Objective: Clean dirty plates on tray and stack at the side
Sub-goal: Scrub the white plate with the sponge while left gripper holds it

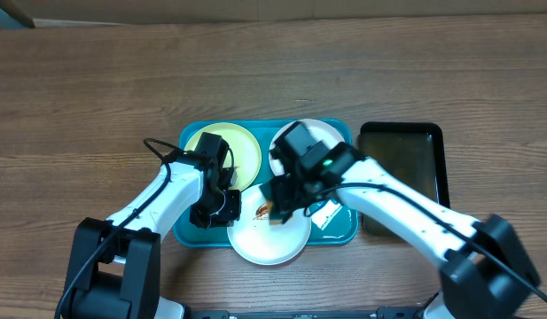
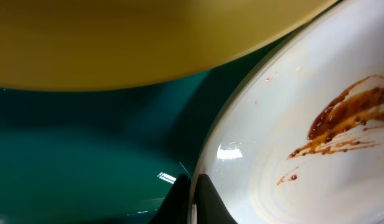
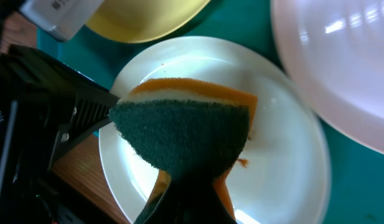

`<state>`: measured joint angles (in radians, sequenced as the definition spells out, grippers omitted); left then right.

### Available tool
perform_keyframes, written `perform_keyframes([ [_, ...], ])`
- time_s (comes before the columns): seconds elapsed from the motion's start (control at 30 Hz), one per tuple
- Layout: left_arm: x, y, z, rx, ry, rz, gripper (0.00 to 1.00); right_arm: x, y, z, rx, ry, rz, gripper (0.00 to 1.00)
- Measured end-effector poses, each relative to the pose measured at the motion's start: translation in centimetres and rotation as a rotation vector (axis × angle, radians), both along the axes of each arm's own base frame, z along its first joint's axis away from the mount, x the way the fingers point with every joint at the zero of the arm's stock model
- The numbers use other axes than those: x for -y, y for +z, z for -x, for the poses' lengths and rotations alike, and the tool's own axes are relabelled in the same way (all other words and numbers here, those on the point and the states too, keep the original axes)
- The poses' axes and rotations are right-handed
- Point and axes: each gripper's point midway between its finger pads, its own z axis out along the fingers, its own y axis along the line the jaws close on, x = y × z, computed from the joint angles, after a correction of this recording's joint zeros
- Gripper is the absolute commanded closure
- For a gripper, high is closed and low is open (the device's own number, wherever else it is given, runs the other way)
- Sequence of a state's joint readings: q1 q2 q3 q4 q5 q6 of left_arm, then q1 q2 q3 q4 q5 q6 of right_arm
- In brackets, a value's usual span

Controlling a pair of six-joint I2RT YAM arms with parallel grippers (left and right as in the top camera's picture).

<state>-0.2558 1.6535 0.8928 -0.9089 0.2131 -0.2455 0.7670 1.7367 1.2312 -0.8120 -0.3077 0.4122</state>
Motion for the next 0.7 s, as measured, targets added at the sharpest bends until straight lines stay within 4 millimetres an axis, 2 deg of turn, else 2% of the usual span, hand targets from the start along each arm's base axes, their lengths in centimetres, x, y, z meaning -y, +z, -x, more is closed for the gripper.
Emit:
perform_keyframes([
  [0.13,0.0,0.0,0.0,0.001,0.0,0.0,0.96,-2.1,-2.1,1.1,-0.021,0.026,0.007,0.96],
  [0.33,0.0,0.0,-0.2,0.006,0.01,0.0,0.96,-4.5,-3.1,1.8,-0.02,0.025,-0.019,0.96],
  [0.57,0.0,0.0,-0.2,0.006,0.011,0.0,0.96,-3.5,-4.7,1.2,-0.023,-0.07,0.063,0.96],
  [0.7,0.1,0.0,-0.2,0.006,0.011,0.001,0.96,-3.1,-4.9,0.9,-0.016,-0.112,0.087,0.96],
])
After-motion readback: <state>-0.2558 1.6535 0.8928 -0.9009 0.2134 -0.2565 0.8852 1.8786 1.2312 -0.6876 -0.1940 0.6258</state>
